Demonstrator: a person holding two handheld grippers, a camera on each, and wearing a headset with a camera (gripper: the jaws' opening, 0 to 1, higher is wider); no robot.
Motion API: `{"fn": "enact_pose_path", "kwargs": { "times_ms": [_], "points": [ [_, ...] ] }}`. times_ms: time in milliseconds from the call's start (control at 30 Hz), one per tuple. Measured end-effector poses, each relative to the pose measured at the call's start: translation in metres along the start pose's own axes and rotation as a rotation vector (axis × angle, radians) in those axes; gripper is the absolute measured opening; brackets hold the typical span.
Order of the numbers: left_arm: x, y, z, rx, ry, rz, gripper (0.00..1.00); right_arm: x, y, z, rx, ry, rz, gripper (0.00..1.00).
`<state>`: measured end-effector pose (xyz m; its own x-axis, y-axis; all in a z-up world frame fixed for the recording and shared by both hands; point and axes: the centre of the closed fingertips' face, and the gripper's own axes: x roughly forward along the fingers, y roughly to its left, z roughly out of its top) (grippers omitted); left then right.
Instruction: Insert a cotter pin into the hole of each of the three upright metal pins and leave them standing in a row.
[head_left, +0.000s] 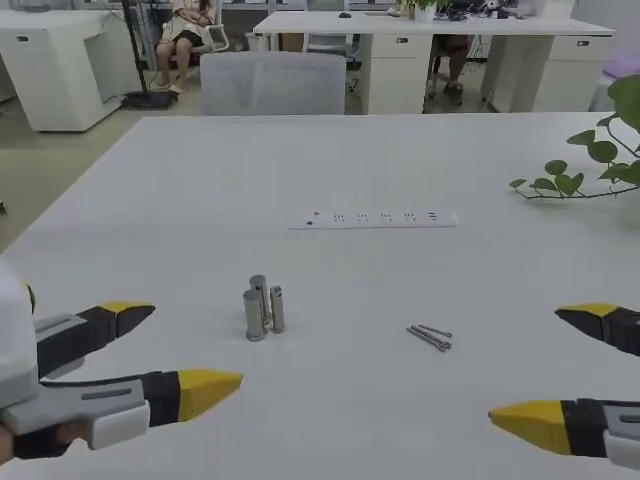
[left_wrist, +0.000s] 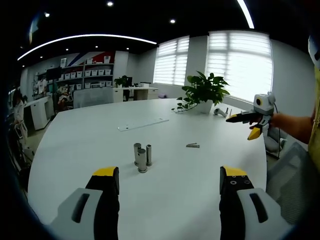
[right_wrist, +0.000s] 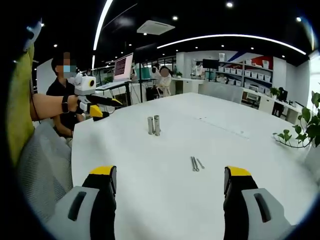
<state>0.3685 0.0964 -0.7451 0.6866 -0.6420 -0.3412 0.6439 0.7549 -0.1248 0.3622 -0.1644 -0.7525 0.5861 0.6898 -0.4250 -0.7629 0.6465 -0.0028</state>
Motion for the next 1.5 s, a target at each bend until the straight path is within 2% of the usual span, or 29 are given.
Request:
{"fn": "enact_pose_path", "kwargs": {
  "times_ms": [933,1500],
  "points": [
    [-0.004,0.000,-0.002,-0.007,0.003,0.004,0.81,0.000,0.002,0.002,-0.007,0.006,0.010,0.90],
    [0.006,0.008,0.004,0.002,-0.004,-0.004,0.80,0.002,0.000,0.003,-0.005,0.006,0.010,0.90]
  ]
}}
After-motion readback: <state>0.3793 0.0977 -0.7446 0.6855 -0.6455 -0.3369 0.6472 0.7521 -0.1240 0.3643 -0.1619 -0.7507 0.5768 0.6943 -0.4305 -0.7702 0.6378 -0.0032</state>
